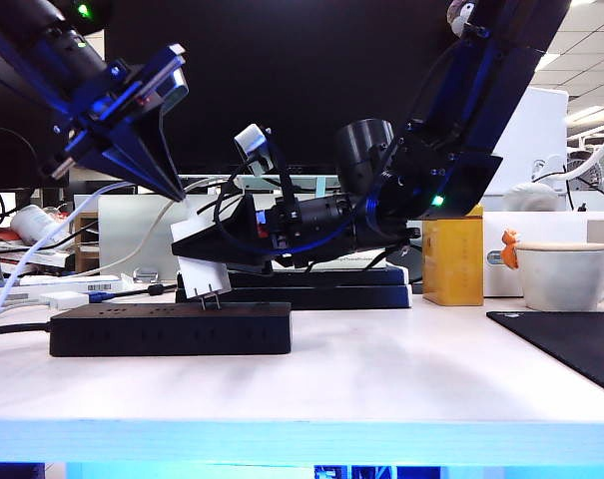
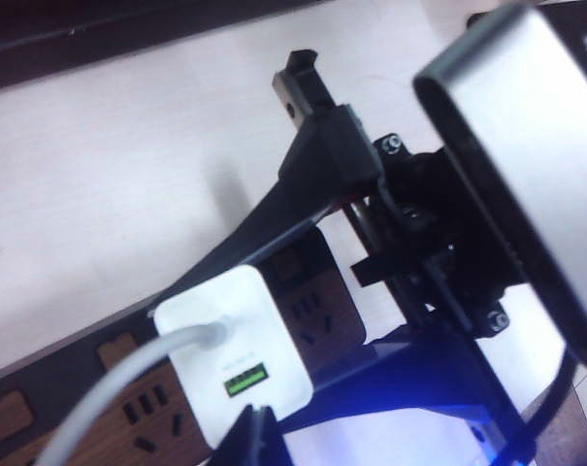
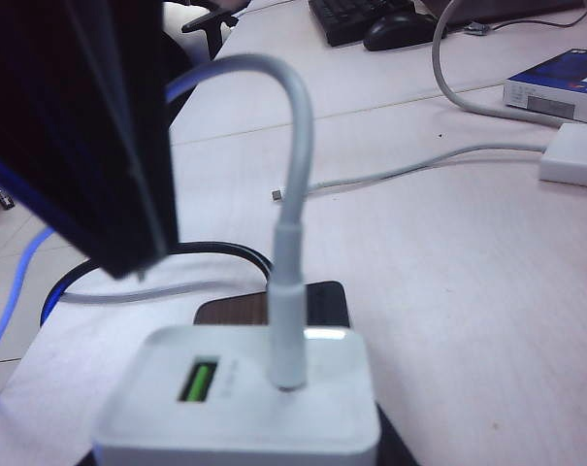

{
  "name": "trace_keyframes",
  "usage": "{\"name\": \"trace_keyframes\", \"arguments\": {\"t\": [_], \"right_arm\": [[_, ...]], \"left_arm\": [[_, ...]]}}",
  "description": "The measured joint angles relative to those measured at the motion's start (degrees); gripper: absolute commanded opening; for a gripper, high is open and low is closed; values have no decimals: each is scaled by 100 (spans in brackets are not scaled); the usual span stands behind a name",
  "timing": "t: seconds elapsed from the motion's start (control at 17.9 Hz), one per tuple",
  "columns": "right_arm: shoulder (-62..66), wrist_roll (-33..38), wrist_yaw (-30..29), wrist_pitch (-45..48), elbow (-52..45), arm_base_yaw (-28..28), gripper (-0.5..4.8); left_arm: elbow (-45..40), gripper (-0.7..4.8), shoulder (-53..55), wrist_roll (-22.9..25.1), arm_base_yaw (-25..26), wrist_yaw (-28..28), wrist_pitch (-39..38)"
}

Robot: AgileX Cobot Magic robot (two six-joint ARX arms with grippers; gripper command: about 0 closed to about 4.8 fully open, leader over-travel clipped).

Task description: Plug the white charger into the left socket.

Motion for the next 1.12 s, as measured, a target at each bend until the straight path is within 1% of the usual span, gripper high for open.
{"name": "trace_keyframes", "arguments": {"t": [0.45, 0.61, 0.72, 1.0, 1.12], "right_arm": [[-11, -2, 2, -79, 11, 0, 62], [-13, -2, -9, -92, 13, 0, 62], [-13, -7, -28, -94, 13, -2, 62], [-17, -37, -81, -179, 22, -7, 62], [-17, -39, -81, -221, 31, -7, 62]], "left_arm": [[0, 13, 142, 0, -70, -28, 90], [-4, 13, 144, 0, -302, -330, 153], [-4, 13, 160, 0, -407, -372, 175], [-4, 13, 199, 0, -461, -579, 214], [0, 12, 199, 0, -461, -756, 170]]}}
